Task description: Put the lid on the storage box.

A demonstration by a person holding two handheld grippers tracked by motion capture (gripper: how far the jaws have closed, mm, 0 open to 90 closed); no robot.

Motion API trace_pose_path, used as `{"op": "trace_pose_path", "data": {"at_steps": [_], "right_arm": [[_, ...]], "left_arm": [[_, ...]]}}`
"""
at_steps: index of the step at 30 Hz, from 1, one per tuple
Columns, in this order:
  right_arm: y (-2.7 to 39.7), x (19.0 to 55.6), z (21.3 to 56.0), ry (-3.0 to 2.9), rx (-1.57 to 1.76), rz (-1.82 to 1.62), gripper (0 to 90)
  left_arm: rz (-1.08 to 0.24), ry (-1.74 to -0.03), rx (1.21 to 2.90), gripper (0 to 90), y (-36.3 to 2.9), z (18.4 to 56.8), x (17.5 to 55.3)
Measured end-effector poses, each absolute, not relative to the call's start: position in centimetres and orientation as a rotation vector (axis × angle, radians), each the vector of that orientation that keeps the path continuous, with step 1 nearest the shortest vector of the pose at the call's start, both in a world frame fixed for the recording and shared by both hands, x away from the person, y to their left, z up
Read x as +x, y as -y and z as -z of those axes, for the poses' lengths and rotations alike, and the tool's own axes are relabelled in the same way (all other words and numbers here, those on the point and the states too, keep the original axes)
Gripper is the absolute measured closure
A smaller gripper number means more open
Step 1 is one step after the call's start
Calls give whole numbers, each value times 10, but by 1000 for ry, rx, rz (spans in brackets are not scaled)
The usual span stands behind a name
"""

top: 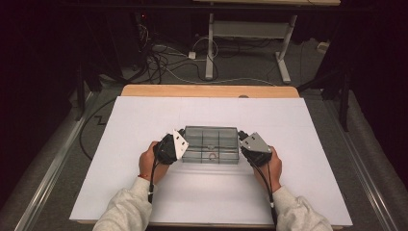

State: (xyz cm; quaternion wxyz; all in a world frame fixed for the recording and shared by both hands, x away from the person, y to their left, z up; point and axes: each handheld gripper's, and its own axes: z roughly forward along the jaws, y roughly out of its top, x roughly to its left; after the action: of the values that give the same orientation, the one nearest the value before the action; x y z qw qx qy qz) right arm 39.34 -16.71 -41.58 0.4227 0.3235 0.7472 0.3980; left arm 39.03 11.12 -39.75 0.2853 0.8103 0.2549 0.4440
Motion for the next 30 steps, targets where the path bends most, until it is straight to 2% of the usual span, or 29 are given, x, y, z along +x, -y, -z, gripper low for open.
{"op": "trace_pose_path", "data": {"at_steps": [16,26,30], "right_arm": [[164,391,420,-1912,772,-987,866],[165,391,419,-1957,762,-1024,849],[166,391,415,-1979,754,-1069,802]], "left_arm": [[-1180,-627,2225,830,-104,405,386],[-1091,-626,2185,830,-108,399,386],[-1051,-625,2166,828,-112,395,385]]}}
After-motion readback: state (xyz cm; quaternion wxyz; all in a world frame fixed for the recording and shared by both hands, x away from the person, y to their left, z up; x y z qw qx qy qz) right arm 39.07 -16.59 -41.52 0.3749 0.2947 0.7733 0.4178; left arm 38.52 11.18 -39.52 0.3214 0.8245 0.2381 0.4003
